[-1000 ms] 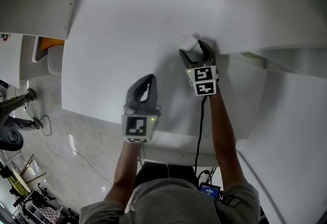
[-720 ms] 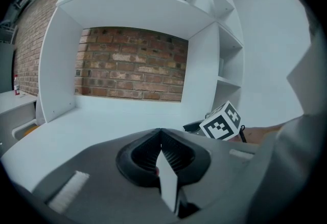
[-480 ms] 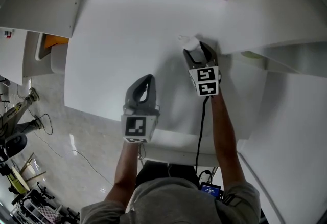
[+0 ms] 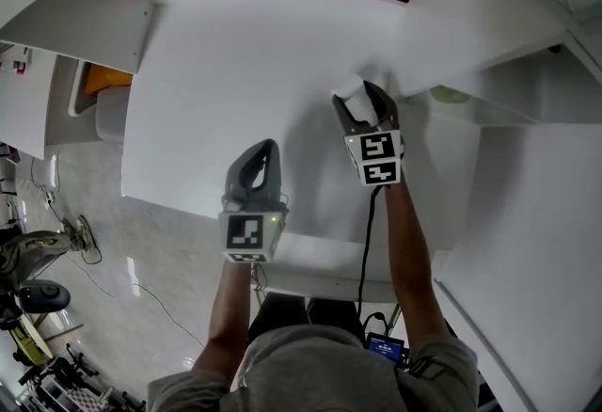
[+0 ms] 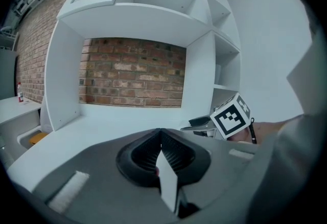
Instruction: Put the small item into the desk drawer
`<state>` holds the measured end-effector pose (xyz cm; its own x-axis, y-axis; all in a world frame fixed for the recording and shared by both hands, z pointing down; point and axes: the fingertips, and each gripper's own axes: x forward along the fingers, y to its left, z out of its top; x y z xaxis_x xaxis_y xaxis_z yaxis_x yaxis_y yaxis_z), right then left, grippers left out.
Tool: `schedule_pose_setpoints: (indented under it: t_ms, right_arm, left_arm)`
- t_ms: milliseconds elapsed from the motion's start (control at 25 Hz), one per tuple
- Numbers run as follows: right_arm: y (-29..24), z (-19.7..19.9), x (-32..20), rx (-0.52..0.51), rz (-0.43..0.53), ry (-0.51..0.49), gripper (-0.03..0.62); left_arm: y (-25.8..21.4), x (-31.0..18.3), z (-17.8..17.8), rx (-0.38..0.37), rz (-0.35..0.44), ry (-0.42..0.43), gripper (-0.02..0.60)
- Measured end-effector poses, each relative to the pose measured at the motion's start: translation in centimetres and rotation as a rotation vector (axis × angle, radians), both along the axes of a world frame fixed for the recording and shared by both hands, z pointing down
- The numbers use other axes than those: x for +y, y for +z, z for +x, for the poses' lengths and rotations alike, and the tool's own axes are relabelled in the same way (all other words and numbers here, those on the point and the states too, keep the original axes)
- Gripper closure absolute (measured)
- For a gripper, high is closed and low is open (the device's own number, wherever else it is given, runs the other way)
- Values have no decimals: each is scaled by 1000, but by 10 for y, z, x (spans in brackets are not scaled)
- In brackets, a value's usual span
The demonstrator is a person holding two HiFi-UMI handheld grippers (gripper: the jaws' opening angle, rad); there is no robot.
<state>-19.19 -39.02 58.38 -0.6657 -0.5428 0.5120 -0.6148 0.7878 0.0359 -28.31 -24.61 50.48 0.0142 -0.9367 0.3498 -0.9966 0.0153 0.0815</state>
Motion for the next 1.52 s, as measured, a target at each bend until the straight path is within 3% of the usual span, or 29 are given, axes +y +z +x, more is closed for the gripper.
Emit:
schedule_pose_setpoints:
  t_ms: [1040,1520]
  right_arm:
    - [-146,50,133,-81,155,85,326]
    - [-183,87,204,-116,202,147,326]
  left_arm:
    - [-90,93,30,-21,109,76,569]
    - [-108,134,57,-19,144,139,569]
